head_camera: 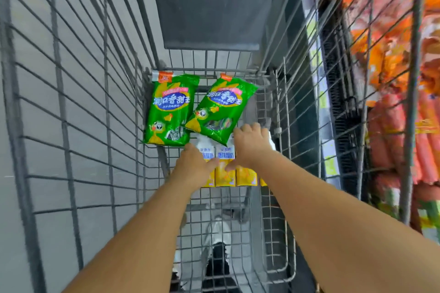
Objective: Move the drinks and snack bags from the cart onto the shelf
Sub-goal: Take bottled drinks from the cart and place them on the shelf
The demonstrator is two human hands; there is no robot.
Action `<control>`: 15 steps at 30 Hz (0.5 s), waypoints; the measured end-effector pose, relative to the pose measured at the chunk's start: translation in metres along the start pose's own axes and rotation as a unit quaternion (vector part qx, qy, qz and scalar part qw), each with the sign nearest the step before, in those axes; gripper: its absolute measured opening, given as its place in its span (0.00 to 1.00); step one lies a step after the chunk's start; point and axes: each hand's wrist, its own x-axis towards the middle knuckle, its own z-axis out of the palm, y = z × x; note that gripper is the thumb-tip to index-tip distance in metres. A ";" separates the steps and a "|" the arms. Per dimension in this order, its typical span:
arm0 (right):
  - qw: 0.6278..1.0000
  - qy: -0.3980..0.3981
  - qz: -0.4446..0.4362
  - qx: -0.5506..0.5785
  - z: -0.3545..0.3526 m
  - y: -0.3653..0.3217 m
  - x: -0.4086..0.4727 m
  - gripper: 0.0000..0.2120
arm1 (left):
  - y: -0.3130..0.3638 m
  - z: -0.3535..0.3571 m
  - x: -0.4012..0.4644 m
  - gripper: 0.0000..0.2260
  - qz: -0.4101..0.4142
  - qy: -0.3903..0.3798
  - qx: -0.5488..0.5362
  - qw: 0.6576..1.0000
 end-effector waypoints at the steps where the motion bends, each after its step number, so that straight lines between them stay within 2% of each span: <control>1: 1.000 -0.009 0.004 -0.003 -0.001 -0.001 0.003 0.47 | 0.001 0.002 0.000 0.30 -0.010 0.002 -0.010 1.000; 6: 0.998 -0.051 0.018 0.020 -0.005 -0.007 0.007 0.48 | 0.002 0.006 0.002 0.29 -0.032 0.015 -0.028 0.999; 11: 0.998 -0.044 -0.006 0.041 -0.004 -0.016 -0.002 0.47 | -0.005 0.007 -0.003 0.27 -0.049 0.036 -0.006 0.998; 15: 0.998 -0.026 -0.034 0.045 -0.004 -0.017 -0.007 0.48 | -0.008 0.007 -0.008 0.29 -0.059 0.014 0.024 0.998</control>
